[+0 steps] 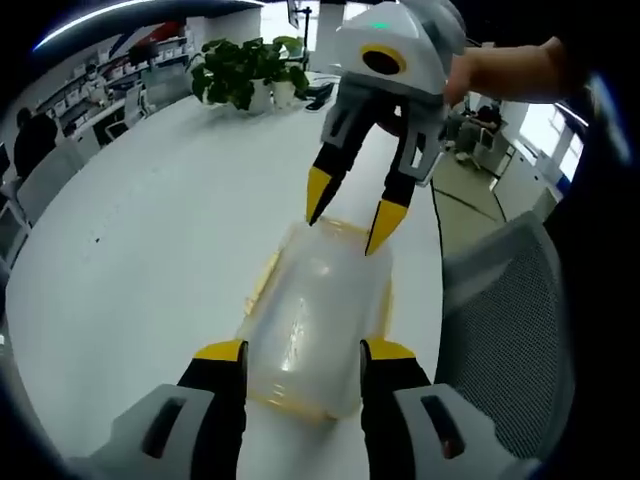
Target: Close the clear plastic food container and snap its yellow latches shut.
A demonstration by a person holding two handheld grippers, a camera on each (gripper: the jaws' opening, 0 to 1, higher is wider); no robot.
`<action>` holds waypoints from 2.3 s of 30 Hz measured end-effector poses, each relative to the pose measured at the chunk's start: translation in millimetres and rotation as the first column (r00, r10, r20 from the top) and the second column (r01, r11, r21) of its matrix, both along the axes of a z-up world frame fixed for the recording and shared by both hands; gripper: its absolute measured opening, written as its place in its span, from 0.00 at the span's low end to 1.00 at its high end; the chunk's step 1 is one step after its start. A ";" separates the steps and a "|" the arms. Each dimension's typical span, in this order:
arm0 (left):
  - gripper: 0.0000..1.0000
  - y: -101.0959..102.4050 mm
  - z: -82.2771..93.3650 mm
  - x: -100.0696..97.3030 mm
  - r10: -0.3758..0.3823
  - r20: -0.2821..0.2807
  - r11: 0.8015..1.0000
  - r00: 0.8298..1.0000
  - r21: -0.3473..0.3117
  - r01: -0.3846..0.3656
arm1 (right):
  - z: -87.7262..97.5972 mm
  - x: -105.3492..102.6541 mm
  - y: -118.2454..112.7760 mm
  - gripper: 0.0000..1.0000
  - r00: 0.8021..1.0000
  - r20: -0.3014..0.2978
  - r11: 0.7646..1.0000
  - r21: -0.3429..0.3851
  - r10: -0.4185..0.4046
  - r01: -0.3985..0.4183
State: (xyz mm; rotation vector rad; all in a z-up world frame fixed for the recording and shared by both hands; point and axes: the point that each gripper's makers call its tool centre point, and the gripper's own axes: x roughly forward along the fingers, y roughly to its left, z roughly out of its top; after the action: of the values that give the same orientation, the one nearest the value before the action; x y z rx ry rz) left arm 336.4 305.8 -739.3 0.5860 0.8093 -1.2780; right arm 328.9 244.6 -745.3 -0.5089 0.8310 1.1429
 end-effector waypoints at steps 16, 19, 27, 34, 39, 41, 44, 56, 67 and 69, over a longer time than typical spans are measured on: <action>0.35 -13.9 -9.5 -7.3 -0.187 0.050 0.980 0.981 0.083 0.183 | -4.6 4.6 20.8 0.31 0.998 0.011 0.998 -0.031 0.059 -0.059; 0.35 -15.3 -11.5 -9.7 -0.192 0.034 0.979 0.981 0.081 0.189 | -5.0 3.9 23.2 0.31 0.998 -0.002 0.998 -0.022 0.066 -0.066; 0.35 -22.7 -17.5 -14.7 -0.220 0.034 0.972 0.975 0.097 0.215 | -7.9 6.3 29.5 0.31 0.997 0.001 0.997 -0.023 0.071 -0.071; 0.63 -22.3 -23.9 -20.5 -0.229 0.025 0.967 0.973 0.121 0.225 | -5.7 36.5 24.6 0.36 0.998 0.058 0.999 -0.034 0.005 -0.004; 0.61 -22.2 -25.9 -21.0 -0.266 0.092 0.956 0.959 0.153 0.251 | -15.3 33.7 26.1 0.40 1.000 -0.026 0.999 -0.043 0.017 -0.018; 0.61 -22.7 -25.2 -19.9 -0.257 0.095 0.958 0.962 0.152 0.242 | -18.0 33.8 23.8 0.40 0.999 -0.021 0.997 -0.066 0.037 -0.039; 0.61 -22.9 -25.7 -19.6 -0.255 0.100 0.959 0.962 0.155 0.238 | -20.1 30.7 23.8 0.43 0.997 -0.059 0.997 -0.057 0.054 -0.057; 0.62 -25.7 -26.9 -20.1 -0.241 0.123 0.957 0.963 0.194 0.215 | -19.3 30.7 23.9 0.42 0.982 -0.131 0.986 -0.078 0.138 -0.148; 0.68 -27.9 -32.4 -23.9 -0.223 0.166 0.949 0.961 0.260 0.176 | -24.3 31.8 32.9 0.41 0.934 -0.270 0.961 -0.079 0.236 -0.266; 0.69 -28.8 -32.5 -23.7 -0.203 0.165 0.952 0.965 0.262 0.156 | -25.7 33.1 34.5 0.39 0.928 -0.278 0.956 -0.086 0.246 -0.279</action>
State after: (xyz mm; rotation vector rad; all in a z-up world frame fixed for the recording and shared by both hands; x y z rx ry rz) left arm 312.6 277.0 -771.8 0.9882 0.7729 -1.2715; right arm 362.0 279.1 -771.0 -0.5917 1.0951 1.4342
